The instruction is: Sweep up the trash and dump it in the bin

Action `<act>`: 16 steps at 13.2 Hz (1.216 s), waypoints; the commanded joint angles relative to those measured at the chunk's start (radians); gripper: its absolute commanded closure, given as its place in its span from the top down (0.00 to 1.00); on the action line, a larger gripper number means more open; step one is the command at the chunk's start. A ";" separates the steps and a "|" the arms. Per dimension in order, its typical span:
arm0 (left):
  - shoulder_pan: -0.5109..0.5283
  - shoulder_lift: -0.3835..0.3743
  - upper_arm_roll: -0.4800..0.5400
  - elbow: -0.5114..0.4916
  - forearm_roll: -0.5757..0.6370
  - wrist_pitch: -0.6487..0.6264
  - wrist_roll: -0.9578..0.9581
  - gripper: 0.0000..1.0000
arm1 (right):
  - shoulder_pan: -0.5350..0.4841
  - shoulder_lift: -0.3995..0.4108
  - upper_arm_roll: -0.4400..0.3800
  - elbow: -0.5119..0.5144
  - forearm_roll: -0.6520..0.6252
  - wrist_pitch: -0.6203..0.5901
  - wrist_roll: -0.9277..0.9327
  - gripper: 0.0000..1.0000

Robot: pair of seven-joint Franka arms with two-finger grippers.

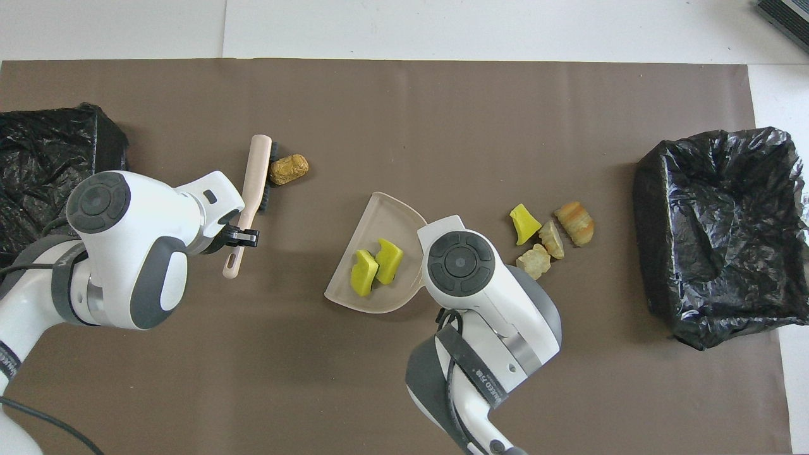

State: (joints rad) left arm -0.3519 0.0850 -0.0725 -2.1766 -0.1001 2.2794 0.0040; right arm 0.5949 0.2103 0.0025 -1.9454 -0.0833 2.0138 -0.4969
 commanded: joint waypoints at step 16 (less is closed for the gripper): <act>0.022 0.114 0.019 0.138 0.014 0.022 0.171 0.00 | -0.017 0.015 0.007 0.029 -0.001 -0.064 0.100 0.00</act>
State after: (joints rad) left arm -0.3031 0.1760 -0.0640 -2.0490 -0.0999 2.2833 0.1778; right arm 0.5979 0.2114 0.0036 -1.9387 -0.0825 1.9763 -0.4191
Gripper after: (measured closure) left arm 0.740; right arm 0.687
